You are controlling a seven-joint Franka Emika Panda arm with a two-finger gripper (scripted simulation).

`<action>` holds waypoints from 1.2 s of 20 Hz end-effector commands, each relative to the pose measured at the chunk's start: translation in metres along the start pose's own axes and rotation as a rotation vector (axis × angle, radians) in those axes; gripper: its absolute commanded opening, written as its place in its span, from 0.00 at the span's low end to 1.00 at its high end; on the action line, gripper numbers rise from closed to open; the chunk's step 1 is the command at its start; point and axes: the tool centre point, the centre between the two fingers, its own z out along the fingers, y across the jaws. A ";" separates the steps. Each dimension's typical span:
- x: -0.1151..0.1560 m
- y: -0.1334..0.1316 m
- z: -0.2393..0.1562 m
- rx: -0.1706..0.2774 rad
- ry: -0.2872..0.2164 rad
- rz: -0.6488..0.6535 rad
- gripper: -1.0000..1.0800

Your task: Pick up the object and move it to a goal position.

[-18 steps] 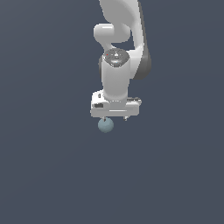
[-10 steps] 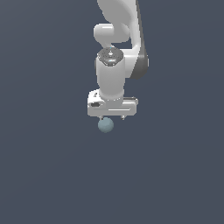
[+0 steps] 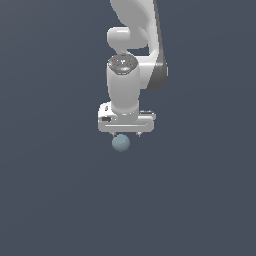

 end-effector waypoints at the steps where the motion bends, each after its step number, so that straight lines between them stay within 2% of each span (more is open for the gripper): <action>1: -0.001 0.001 0.004 0.000 0.000 0.021 0.96; 8: -0.010 0.006 0.022 -0.001 0.000 0.135 0.96; 24: -0.044 0.028 0.079 -0.013 0.008 0.531 0.96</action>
